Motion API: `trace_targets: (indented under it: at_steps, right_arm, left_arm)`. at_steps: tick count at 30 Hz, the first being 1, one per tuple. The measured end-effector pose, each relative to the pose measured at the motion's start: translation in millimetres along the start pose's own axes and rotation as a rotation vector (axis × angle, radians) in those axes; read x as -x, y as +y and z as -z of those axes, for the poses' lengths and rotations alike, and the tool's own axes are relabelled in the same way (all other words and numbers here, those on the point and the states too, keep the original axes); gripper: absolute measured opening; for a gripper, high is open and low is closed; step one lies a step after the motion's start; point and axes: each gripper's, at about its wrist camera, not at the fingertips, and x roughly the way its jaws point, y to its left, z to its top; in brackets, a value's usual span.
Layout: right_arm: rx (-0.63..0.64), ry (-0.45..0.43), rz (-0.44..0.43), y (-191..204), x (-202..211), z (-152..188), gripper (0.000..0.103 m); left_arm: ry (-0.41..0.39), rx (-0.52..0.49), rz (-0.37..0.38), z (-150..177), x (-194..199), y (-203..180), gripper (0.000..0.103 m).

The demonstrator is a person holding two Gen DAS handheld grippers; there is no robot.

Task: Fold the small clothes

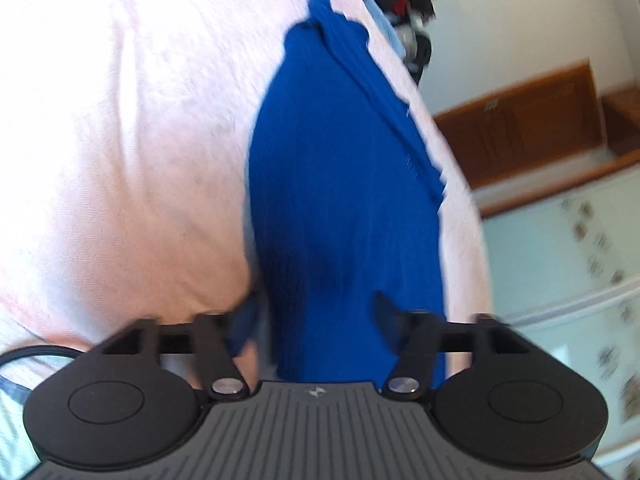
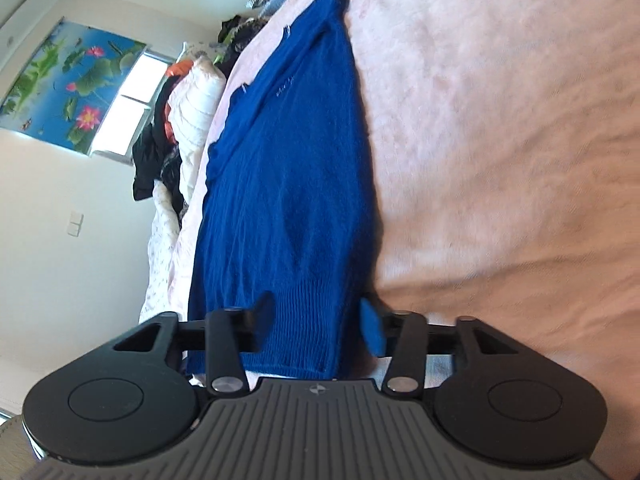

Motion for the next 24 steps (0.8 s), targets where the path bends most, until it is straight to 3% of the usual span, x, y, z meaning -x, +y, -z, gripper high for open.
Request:
trace_targets:
  at_steps: [1, 7, 10, 13, 18, 20, 24]
  right_arm:
    - [0.001, 0.006, 0.002, -0.2, -1.4, -0.5, 0.063]
    - [0.001, 0.034, -0.010, -0.6, -10.7, -1.0, 0.063]
    - [-0.006, 0.038, -0.020, -2.8, -9.9, -1.2, 0.062]
    - [-0.017, 0.037, -0.030, -4.4, -9.8, -1.4, 0.062]
    - [-0.019, 0.037, -0.029, -5.5, -9.5, -1.5, 0.062]
    - [-0.017, 0.037, -0.030, -5.7, -9.3, -1.7, 0.062]
    - [-0.019, 0.039, -0.030, -5.4, -9.4, -1.7, 0.062]
  left_arm:
    - [-0.012, 0.045, 0.039, -1.3, -1.3, 5.2, 0.076]
    - [-0.044, 0.088, 0.073, -2.5, -8.1, 8.1, 0.076]
    - [-0.113, 0.104, 0.121, -9.1, -5.1, 10.0, 0.076]
    - [-0.180, 0.108, 0.091, -27.6, -10.7, 10.5, 0.076]
    - [-0.056, 0.026, 0.126, -47.9, -36.5, 2.5, 0.076]
    - [0.014, -0.032, 0.183, -46.3, -40.7, -2.9, 0.075]
    - [0.132, -0.127, 0.222, -32.2, -37.1, -7.7, 0.075]
